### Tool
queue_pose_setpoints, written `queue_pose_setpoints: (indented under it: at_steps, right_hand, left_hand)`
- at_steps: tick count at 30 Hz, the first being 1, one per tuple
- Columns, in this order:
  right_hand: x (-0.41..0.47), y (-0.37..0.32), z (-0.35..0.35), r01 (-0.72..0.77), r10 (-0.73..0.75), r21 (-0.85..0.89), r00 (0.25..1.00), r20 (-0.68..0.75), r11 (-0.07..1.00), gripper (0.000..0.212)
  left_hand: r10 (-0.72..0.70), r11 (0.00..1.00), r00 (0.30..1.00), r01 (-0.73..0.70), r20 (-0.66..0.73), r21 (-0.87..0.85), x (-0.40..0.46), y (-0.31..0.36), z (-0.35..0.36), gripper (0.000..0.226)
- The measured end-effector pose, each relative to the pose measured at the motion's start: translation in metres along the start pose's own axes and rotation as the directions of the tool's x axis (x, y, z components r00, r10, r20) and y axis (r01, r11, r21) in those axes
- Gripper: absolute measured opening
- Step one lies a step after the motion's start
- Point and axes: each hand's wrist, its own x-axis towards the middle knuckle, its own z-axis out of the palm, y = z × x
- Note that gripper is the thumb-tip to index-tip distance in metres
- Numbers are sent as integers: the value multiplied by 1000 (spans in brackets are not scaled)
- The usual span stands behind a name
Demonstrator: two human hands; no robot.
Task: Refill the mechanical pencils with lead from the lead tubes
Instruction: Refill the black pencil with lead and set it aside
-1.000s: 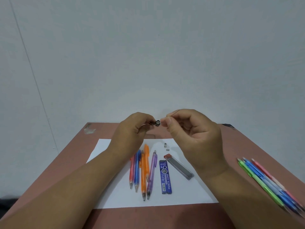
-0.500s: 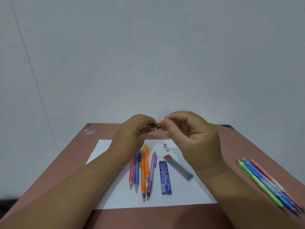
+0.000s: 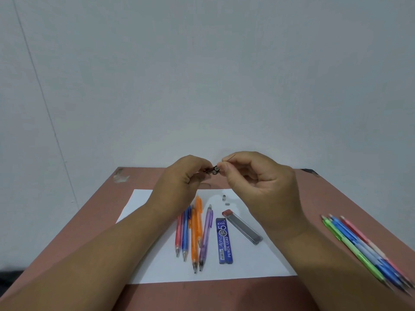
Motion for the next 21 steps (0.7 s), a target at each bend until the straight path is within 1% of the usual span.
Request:
queue_pose_setpoints:
  at_steps: [9, 13, 21]
  right_hand:
    - [1, 1, 0, -23, 24, 21, 999, -27, 1000, 9]
    - [1, 0, 0, -46, 47, 48, 998, -33, 998, 9]
    - [2, 1, 0, -9, 7, -61, 999, -32, 998, 7]
  left_hand:
    - [8, 1000, 1000, -8, 4, -7, 1, -3, 2, 27]
    - [-24, 1000, 999, 24, 30, -14, 0, 0, 1, 28]
    - [-39, 999, 999, 40, 35, -23, 1, 4, 1, 25]
